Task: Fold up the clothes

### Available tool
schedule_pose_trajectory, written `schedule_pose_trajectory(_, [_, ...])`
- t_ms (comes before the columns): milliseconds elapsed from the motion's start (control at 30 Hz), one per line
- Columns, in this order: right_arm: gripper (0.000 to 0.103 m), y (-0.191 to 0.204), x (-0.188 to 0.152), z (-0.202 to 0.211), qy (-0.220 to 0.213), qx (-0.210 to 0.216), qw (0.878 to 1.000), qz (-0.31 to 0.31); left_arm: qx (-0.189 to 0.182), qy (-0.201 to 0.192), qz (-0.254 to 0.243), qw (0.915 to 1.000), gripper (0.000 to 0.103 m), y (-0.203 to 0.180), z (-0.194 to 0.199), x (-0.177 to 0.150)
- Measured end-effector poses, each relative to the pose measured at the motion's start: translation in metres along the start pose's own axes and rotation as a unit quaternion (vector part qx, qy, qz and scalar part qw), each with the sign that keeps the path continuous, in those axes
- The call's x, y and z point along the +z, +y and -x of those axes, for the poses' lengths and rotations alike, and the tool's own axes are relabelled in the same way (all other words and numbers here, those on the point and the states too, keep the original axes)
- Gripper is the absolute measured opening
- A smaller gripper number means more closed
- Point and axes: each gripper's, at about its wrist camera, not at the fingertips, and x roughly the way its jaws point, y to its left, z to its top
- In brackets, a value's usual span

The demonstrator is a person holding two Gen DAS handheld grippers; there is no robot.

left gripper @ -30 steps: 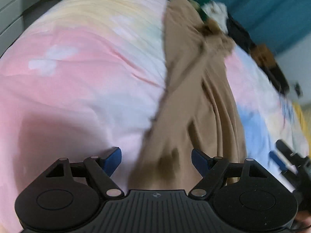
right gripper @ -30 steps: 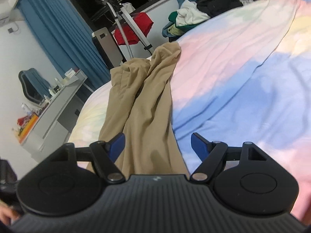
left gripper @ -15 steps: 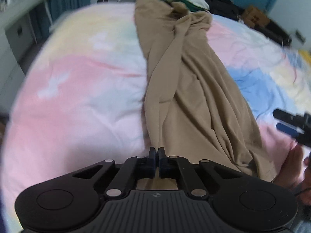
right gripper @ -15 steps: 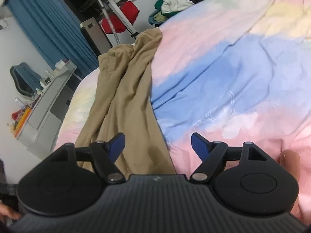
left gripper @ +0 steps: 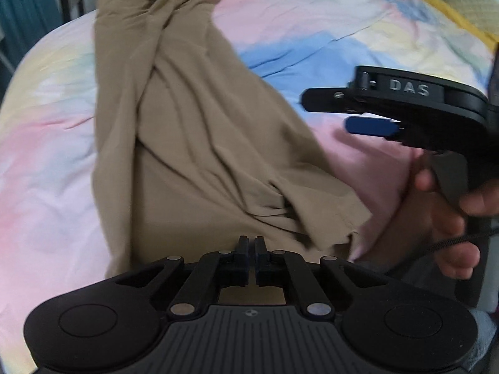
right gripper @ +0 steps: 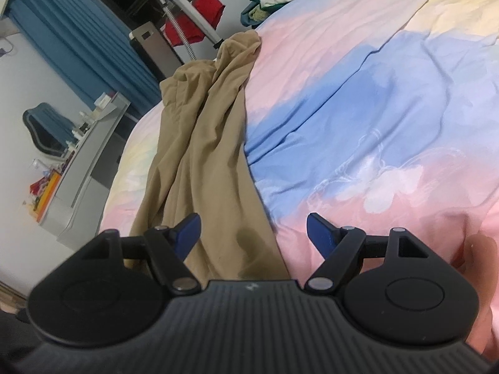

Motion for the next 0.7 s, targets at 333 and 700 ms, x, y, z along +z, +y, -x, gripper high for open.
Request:
schedule_pose_trajectory(333, [0.077, 0.002, 0.000, -0.004, 0.005, 0.004, 1.000, -0.002, 0.032, -0.101, 0.053, 0.9930, 0.081, 0.069, 0.063, -0.032])
schedule_pose_trajectory(700, [0.077, 0.002, -0.001, -0.009, 0.014, -0.011, 1.000, -0.002, 0.042, -0.008, -0.014, 0.9990, 0.003, 0.053, 0.052, -0.039])
